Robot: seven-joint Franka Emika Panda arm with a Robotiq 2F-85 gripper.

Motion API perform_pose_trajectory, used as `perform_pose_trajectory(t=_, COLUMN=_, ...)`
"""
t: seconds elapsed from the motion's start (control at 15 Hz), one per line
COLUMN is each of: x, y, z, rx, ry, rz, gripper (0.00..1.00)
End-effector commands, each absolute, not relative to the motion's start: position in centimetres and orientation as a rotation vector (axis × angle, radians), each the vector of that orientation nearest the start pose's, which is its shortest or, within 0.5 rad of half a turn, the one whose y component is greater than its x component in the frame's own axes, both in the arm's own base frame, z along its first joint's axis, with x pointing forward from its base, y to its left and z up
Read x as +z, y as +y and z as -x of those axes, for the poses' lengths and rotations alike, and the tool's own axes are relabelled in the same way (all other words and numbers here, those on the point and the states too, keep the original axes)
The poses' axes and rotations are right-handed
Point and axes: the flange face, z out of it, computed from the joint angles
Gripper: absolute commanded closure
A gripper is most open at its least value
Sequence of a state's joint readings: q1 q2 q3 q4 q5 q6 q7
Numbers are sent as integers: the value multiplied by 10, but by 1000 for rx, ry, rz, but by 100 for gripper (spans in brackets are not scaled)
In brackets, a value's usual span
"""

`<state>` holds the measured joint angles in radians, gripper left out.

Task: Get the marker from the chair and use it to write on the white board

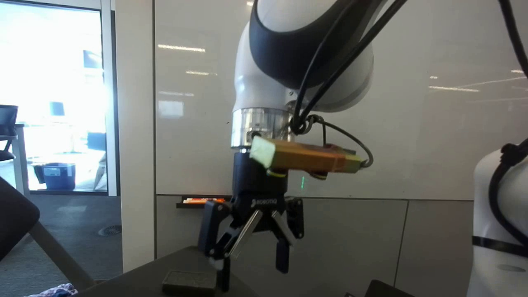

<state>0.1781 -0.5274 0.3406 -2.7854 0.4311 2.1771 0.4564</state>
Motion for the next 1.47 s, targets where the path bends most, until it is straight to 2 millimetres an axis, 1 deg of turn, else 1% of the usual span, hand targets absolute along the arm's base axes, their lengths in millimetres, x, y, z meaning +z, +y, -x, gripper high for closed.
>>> perform_pose_trajectory(t=0.0, x=291, y=230, z=-287, rx=221, ry=558, rz=2925, gripper=0)
perform_pose_trajectory(t=0.13, x=271, y=255, z=-277, rx=166, ry=588, rz=2891, gripper=0)
perform_pose_trajectory(t=0.2, x=260, y=266, z=-276, rx=141, ry=574, rz=2879, gripper=0)
perform_pose_trajectory(t=0.27, x=278, y=251, z=-278, rx=167, ry=533, rz=2913, gripper=0)
perform_pose_trajectory(t=0.33, x=269, y=257, z=-275, rx=178, ry=523, rz=2919, gripper=0)
perform_pose_trajectory(t=0.4, x=267, y=257, z=-275, rx=192, ry=525, rz=2920, gripper=0)
perform_pose_trajectory(t=0.73, x=272, y=254, z=-279, rx=182, ry=541, rz=2910, gripper=0)
perform_pose_trajectory(t=0.8, x=268, y=257, z=-274, rx=251, ry=587, rz=2905, gripper=0)
perform_pose_trajectory(t=0.87, x=259, y=266, z=-270, rx=226, ry=649, rz=2884, gripper=0)
perform_pose_trajectory(t=0.93, x=253, y=279, z=-270, rx=229, ry=719, rz=2840, gripper=0)
perform_pose_trajectory(t=1.0, x=251, y=294, z=-274, rx=234, ry=811, rz=2785, gripper=0)
perform_pose_trajectory(t=1.07, x=247, y=309, z=-281, rx=204, ry=867, rz=2743, gripper=0)
perform_pose_trajectory(t=1.2, x=247, y=328, z=-303, rx=128, ry=968, rz=2658, gripper=0)
perform_pose_trajectory(t=1.33, x=248, y=336, z=-332, rx=35, ry=1053, rz=2569, gripper=0)
perform_pose_trajectory(t=1.4, x=249, y=336, z=-350, rx=-19, ry=1084, rz=2523, gripper=0)
